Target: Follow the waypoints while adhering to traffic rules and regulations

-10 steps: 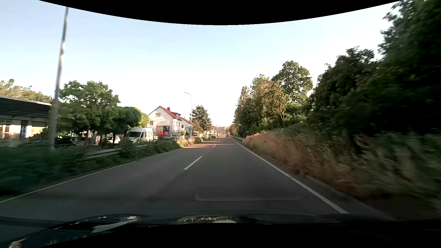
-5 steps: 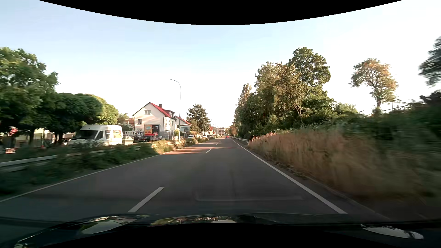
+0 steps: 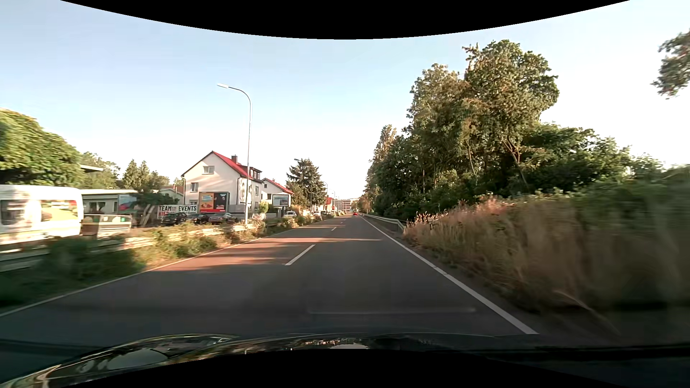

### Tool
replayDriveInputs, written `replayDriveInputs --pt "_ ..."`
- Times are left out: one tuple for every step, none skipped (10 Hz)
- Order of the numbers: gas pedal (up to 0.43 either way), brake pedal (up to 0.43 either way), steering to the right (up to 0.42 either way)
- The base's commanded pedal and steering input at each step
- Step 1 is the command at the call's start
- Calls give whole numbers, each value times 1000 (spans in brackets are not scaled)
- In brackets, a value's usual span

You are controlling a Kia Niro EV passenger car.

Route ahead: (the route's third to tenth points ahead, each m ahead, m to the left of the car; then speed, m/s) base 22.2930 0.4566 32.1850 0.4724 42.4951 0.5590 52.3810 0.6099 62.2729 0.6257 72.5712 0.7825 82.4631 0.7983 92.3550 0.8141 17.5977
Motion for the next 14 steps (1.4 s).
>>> replayDriveInputs --pt "0 0 3" --pt "0 0 3" --pt "0 0 2" --pt "0 0 2" --pt "0 0 2" --pt "0 0 2" --pt "0 0 2" --pt "0 0 2" --pt "0 0 1" --pt "0 0 1" --pt "0 0 1" --pt "0 0 0" --pt "0 0 0" --pt "0 0 0"
